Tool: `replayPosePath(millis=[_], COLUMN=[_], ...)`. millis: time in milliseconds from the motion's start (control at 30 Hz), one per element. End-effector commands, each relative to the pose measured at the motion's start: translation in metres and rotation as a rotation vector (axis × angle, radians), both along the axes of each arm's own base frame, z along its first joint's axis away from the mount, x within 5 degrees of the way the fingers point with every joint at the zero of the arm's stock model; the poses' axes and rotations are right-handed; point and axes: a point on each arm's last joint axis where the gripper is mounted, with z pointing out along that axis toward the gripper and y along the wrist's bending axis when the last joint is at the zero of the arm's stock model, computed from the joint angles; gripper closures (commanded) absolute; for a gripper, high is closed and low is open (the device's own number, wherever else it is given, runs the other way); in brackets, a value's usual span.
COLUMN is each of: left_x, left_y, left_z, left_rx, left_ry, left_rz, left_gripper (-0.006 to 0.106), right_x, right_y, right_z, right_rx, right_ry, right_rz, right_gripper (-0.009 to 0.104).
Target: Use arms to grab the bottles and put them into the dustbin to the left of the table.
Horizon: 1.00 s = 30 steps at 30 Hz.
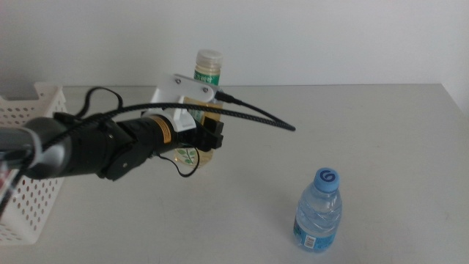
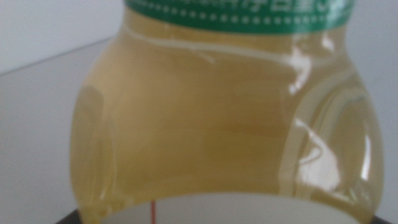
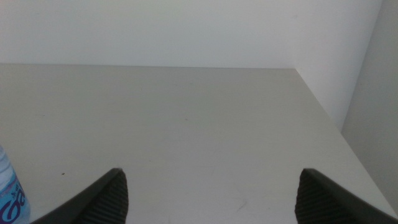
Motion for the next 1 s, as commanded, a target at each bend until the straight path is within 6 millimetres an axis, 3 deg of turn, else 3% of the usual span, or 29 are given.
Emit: replayPosePath(millis=[0,200,367,533,733,967], left_x=[-0.005,-0.022,-0.028,-0.034,-0.038,-0.042], left_y=[0.004,0.045,0.088,0.127,0.184,0.223], left_z=[0.080,0.152,0.190,0.204,0.209,0.203], left_rx=[-0.113,-0.012,0.081,0.196,0.182,0.209], left_ry=[-0.168,-0.044,0.094,0.225,0.276,0.320], left_rz=[0.037,0.245,0.346,0.292,0.471,0.562], left_gripper=[0.095,0.095,0.095,0.095,0.095,0.095], right_x=[-0.001,-0.001,-0.001,-0.001,-0.001,-0.001], right_y=[0.000,0.000,0.000,0.000,0.000,0.000], right_z=[0.011,0.011,0.011,0.011,0.011,0.011], right_rx=[-0.015,-0.015,-0.015,-0.015,-0.015,-0.015], right_ry=[-0.105,-0.105,-0.105,-0.105,-0.105,-0.105], right_rz=[-0.004,-0.004,-0.004,-0.004,-0.004,-0.004], right_gripper=[0.024,0.024,0.024,0.024,0.024,0.024])
